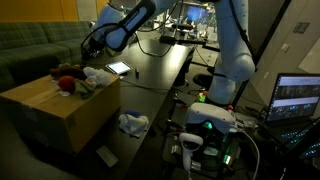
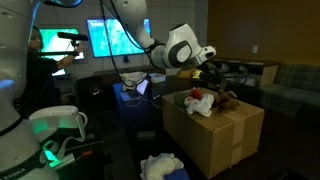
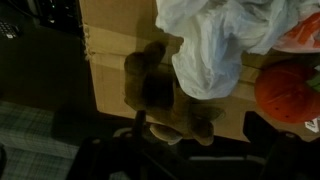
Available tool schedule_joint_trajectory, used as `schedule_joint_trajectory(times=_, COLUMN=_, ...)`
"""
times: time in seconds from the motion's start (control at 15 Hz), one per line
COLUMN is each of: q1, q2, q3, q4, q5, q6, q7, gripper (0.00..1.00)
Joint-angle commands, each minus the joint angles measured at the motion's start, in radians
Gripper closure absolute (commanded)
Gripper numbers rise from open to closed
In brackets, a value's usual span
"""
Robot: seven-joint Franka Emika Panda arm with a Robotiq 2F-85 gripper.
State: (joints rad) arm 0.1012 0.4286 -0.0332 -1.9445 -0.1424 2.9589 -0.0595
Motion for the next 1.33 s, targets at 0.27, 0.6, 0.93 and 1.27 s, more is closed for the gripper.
schedule_joint_trajectory(times=0.27, q1=-0.002, q2=0.114, q3=0.036, q4=0.247, q5=-0.023, q6=-0.145, q7=-0.06, gripper=0.0)
schedule_joint_trajectory(times=0.6, q1=-0.039, q2=0.234, q3=0.086, q4=0.414, q5=-0.011, q6=-0.314, q7=-0.176, gripper=0.0)
schedule_joint_trajectory(times=0.93, q1=-0.069, q2=0.355, q3=0.097, q4=0.582, q5=-0.009, q6=-0.436, q7=-0.259, gripper=0.0)
schedule_joint_trajectory(times=1.27, q1=-0.093, q2=0.462, q3=0.094, q4=0.739, q5=-0.007, q6=-0.522, q7=-0.307, gripper=0.0)
